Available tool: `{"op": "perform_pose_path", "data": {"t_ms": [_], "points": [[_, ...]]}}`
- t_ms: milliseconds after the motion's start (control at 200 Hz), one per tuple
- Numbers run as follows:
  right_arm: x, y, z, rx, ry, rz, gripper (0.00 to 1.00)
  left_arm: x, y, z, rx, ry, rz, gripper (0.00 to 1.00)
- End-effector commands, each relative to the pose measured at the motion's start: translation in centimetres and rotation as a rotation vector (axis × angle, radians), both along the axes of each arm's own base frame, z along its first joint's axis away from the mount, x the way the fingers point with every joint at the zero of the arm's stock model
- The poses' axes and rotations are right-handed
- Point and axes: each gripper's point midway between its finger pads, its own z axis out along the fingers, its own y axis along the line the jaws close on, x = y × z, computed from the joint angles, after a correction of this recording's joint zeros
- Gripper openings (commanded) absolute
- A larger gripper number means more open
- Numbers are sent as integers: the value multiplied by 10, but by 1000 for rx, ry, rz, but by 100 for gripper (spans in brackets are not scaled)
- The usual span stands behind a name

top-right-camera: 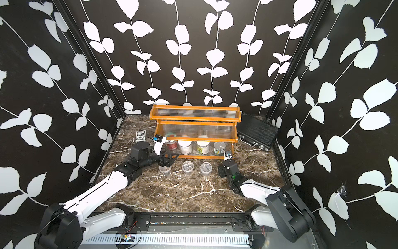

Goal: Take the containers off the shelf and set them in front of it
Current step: Place the container at the center of the board.

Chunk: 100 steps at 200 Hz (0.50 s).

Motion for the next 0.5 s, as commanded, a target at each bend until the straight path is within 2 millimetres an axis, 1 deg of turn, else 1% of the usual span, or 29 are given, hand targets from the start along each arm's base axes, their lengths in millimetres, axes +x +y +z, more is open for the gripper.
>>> {"op": "perform_pose_path", "data": {"t_ms": [0, 110, 235, 345, 430, 495], "points": [[18, 12, 23, 48, -68, 16, 72, -1, 2, 12, 5, -35, -1, 98], [20, 14, 24, 54, -70, 18, 73, 0, 3, 11, 11, -36, 4, 98], [18, 13, 25, 43, -57, 28, 81, 0, 3, 10, 17, -34, 1, 98], [14, 8, 28, 29, -54, 18, 85, -1, 5, 8, 33, -32, 4, 98], [9, 5, 32, 28, -49, 16, 86, -1, 10, 5, 59, -29, 23, 98], [4, 1, 39, 28, -55, 10, 87, 1, 20, -1, 104, -21, 66, 98]]}}
